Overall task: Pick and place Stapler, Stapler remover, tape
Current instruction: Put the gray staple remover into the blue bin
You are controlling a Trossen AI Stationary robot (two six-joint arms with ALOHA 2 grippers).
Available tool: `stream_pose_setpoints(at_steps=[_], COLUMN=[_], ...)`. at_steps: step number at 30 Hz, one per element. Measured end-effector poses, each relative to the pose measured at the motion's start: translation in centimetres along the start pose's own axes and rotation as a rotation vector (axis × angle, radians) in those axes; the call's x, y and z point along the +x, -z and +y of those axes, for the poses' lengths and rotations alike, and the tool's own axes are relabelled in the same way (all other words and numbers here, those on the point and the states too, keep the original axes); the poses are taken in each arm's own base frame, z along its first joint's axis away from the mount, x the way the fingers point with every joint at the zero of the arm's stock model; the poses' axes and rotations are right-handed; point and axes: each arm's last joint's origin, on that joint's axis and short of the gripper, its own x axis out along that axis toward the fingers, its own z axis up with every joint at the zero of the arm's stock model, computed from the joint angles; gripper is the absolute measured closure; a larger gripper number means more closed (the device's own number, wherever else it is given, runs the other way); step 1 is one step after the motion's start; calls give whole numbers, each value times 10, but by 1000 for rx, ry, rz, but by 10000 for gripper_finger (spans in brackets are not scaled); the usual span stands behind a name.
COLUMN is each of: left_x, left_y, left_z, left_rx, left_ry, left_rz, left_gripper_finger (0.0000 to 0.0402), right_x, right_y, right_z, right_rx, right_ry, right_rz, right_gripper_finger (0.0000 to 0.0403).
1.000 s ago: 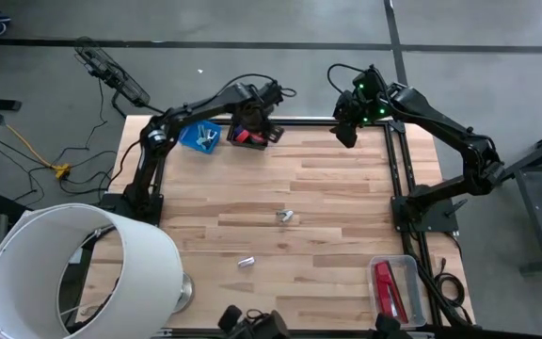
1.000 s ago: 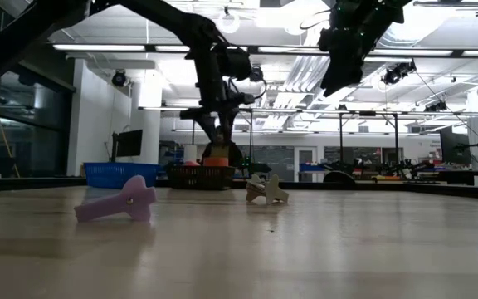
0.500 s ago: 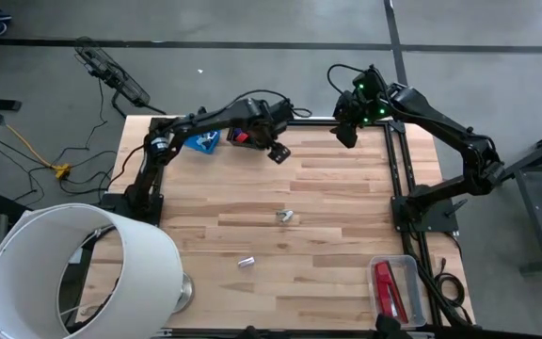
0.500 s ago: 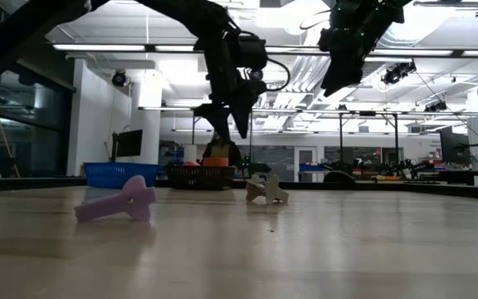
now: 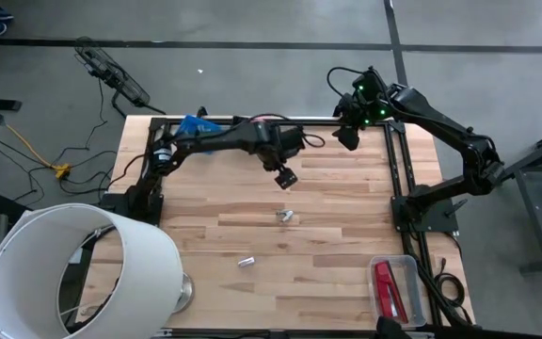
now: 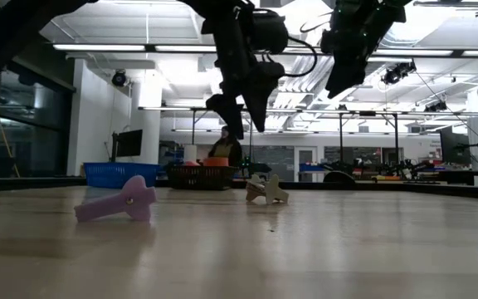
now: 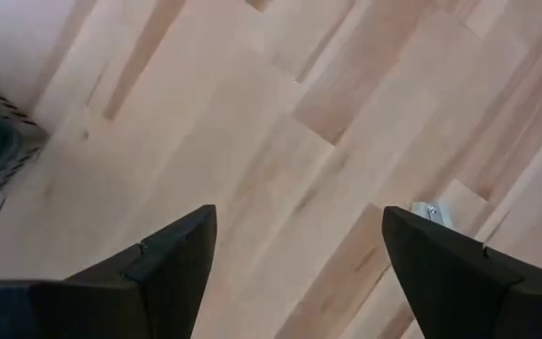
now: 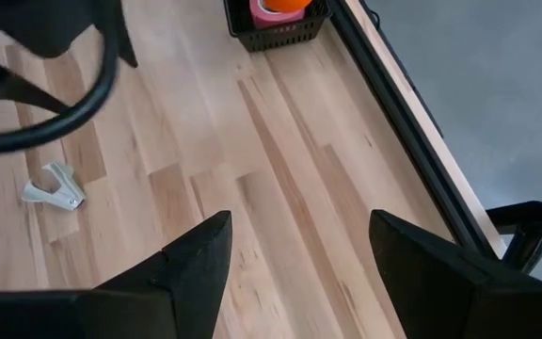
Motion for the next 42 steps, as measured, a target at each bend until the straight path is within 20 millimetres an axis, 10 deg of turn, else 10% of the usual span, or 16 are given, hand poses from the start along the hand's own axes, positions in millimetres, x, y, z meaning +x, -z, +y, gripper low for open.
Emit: stream_pose_setpoints(at_steps=[27, 42], left_x=[53, 74], left_y=[14, 21], left_z=[-48, -58], left_rx=[15, 36], left_ry=[111, 167], left_rz=[107, 175], left_gripper_finger=[102, 24], right_x=[0, 0], right_y=[3, 3], right_z=[1, 1], right_rx=[16, 17], right_ry=[-9, -9], right_rz=[29, 30], right_gripper_finger=[160, 160])
